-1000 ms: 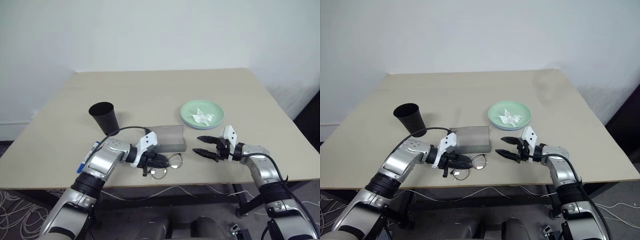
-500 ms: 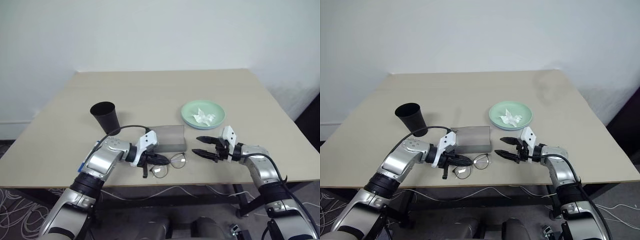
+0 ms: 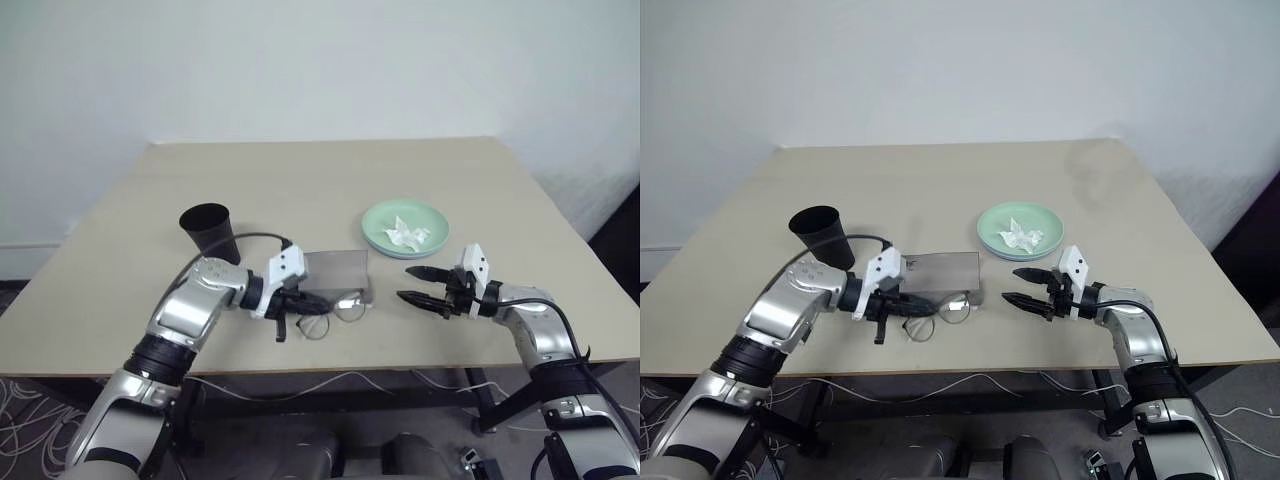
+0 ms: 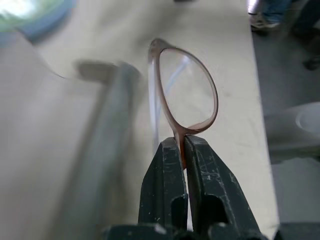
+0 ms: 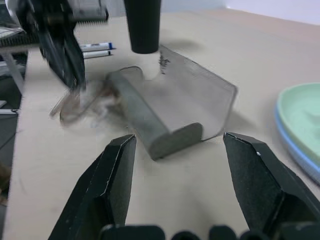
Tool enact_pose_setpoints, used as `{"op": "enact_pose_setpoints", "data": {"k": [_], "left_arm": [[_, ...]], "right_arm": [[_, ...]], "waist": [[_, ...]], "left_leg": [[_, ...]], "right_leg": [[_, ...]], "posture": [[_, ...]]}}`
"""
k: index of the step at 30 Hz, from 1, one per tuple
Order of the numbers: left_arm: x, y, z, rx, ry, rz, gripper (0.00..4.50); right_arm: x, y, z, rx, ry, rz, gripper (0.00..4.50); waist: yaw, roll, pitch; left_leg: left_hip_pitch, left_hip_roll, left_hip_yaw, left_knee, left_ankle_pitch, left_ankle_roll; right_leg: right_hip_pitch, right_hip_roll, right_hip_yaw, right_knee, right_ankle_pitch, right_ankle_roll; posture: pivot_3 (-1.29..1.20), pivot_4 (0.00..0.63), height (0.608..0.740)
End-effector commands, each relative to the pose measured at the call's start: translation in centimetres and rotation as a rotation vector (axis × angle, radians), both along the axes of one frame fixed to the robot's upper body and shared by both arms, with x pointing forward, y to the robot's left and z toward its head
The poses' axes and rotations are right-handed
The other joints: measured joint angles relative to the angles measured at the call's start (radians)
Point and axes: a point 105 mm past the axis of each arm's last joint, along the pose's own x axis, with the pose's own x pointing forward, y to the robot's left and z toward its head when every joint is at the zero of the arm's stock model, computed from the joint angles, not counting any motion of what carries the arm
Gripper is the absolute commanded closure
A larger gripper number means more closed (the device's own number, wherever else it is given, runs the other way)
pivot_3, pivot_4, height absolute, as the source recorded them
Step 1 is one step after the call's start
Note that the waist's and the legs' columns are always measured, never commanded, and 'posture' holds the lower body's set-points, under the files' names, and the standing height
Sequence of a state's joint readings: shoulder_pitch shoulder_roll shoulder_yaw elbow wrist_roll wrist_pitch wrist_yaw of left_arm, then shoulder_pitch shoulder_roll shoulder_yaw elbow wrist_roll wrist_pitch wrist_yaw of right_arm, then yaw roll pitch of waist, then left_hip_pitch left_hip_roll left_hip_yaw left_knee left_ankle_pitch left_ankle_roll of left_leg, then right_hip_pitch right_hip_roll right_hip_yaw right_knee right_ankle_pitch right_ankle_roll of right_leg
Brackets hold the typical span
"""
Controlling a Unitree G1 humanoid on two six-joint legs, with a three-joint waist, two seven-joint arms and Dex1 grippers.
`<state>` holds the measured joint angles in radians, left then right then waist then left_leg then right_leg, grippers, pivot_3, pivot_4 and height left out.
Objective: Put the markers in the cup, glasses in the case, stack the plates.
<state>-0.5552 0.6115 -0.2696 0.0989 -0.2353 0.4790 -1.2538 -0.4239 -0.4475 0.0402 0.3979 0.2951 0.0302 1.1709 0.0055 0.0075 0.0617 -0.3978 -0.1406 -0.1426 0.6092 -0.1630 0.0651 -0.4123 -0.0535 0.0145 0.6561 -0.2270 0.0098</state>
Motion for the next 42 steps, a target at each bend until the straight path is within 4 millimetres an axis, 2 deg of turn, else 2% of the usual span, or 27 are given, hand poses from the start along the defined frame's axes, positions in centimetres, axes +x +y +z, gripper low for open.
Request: {"op": "enact_pose_setpoints", "data": {"k": [1, 4, 7, 10, 14, 25, 32, 42], "left_arm": [[0.7, -0.6, 3.3, -0.043, -0.121, -0.034, 4.48], [1.7, -0.7, 4.5, -0.054, -0.183, -0.018, 4.48], [4.2, -0.6, 5.0, 0.014, -0.328, 0.030, 4.48], [5.8, -0.7, 4.6, 0.052, -0.402, 0.037, 4.48], [6.8, -1.3, 3.5, 0.071, -0.450, 0.013, 4.48], [8.0, -1.9, 1.2, 0.169, -0.500, -0.070, 4.48], [7.4, -1.4, -0.7, 0.266, -0.442, -0.161, 4.48], [6.4, -0.6, -1.7, 0.295, -0.321, -0.206, 4.48]], "right_arm": [[0.6, -0.2, 1.6, 0.021, -0.064, -0.003, 1.45], [0.6, -0.2, 1.5, 0.022, -0.064, -0.003, 1.45], [0.6, 0.1, 1.4, 0.026, -0.064, 0.001, 1.45], [0.5, 0.4, 1.4, 0.031, -0.064, 0.005, 1.45], [0.5, 0.8, 1.4, 0.039, -0.067, 0.007, 1.45], [0.2, 0.9, 1.4, 0.053, -0.069, -0.004, 1.45], [0.1, 1.0, 1.2, 0.057, -0.069, -0.016, 1.45], [0.1, 1.2, 1.0, 0.059, -0.068, -0.025, 1.45]], "waist": [[0.000, 0.000, 0.000], [0.000, 0.000, 0.000], [0.001, -0.001, 0.000], [0.002, -0.001, 0.000], [0.001, -0.001, 0.000], [0.001, -0.001, 0.000], [0.000, -0.002, 0.000], [0.000, -0.002, 0.000]], "left_leg": [[0.000, 0.000, 0.000, 0.000, 0.000, 0.000], [0.000, 0.000, 0.000, 0.000, 0.000, 0.000], [0.000, 0.000, 0.000, 0.000, 0.000, 0.000], [0.001, 0.000, 0.000, 0.000, 0.000, 0.000], [0.001, 0.000, 0.000, 0.000, 0.000, 0.000], [-0.001, 0.000, 0.000, 0.003, 0.000, 0.000], [-0.001, 0.000, 0.000, 0.003, 0.000, 0.001], [0.000, 0.000, 0.000, 0.004, 0.000, 0.001]], "right_leg": [[0.000, 0.000, 0.000, -0.001, 0.000, 0.000], [0.000, 0.000, 0.000, -0.002, 0.000, 0.001], [0.000, 0.000, -0.001, -0.002, 0.000, 0.001], [0.001, 0.000, -0.001, -0.001, 0.000, 0.001], [0.001, 0.000, 0.000, -0.002, 0.000, 0.001], [0.001, 0.000, -0.002, -0.001, 0.002, 0.004], [0.001, 0.001, -0.002, -0.001, 0.002, 0.004], [0.002, 0.001, -0.003, 0.000, 0.002, 0.004]], "posture": [[0.00, 0.000, 0.738], [0.00, 0.000, 0.738], [0.00, 0.000, 0.738], [0.00, 0.000, 0.738], [0.00, 0.000, 0.738], [0.00, 0.000, 0.738], [0.00, 0.000, 0.738], [0.00, 0.000, 0.738]]}}
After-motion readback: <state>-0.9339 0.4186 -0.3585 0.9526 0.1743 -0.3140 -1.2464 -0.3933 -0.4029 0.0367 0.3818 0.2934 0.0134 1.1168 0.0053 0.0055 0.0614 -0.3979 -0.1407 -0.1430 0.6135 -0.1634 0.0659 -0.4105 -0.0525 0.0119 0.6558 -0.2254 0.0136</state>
